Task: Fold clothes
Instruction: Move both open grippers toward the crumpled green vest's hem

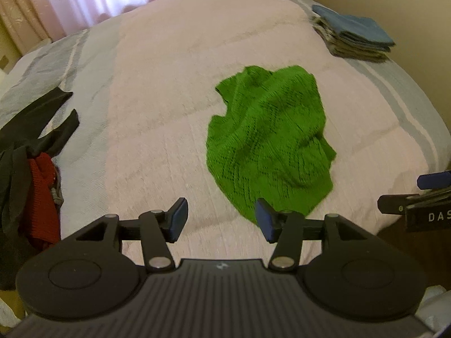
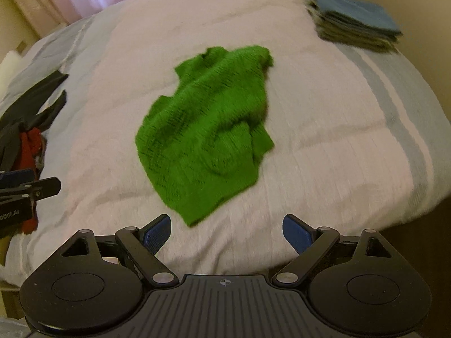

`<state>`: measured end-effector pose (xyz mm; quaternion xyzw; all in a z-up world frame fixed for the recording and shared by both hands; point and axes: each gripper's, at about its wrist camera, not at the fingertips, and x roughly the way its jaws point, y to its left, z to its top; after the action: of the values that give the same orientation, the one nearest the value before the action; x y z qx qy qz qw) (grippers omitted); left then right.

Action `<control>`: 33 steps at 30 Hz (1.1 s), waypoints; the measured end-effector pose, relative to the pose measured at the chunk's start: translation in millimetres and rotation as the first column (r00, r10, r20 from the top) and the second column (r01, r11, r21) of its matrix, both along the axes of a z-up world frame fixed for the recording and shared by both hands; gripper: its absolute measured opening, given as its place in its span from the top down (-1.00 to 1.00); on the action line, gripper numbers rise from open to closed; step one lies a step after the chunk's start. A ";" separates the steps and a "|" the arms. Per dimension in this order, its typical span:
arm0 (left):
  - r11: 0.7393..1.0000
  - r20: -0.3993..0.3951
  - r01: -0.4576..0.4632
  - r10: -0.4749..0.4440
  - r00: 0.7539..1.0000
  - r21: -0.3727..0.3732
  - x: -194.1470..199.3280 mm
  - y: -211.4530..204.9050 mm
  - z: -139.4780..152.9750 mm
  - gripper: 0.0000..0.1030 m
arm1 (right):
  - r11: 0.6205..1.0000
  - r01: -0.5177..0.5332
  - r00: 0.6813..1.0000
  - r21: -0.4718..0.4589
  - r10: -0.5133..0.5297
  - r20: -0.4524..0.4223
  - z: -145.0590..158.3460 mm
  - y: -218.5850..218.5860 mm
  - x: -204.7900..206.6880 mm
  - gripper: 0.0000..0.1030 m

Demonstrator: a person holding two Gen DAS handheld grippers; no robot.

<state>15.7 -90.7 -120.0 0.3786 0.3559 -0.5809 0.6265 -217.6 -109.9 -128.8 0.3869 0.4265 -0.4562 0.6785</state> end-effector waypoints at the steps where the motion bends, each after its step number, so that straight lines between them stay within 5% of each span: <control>1: 1.000 -0.003 0.011 -0.011 1.000 0.004 -0.1 3.6 -1.7 0.05 | 1.000 0.013 1.000 0.005 -0.013 -0.002 -1.6 5.3 -2.6 -0.73; 13: 0.995 -0.015 0.072 -0.072 0.997 0.065 -13.4 28.6 -21.7 0.03 | 0.998 0.048 0.999 0.051 -0.048 0.003 -15.7 20.9 -23.2 -0.73; 20: 0.996 0.019 -0.016 0.015 1.000 0.086 -26.4 10.5 -26.1 0.01 | 0.999 -0.028 1.000 0.034 0.028 -0.006 -15.5 -21.2 -45.5 -0.73; 33: 0.986 -0.004 -0.152 0.153 0.988 0.066 -112.5 -51.3 -43.0 -0.14 | 0.989 -0.142 0.989 0.037 0.144 -0.038 -31.2 -111.5 -109.9 -0.73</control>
<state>-96.8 -141.9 -162.9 0.3679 0.4056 -0.5210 0.6547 -327.4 -221.4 -160.0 0.3574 0.4745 -0.4069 0.6940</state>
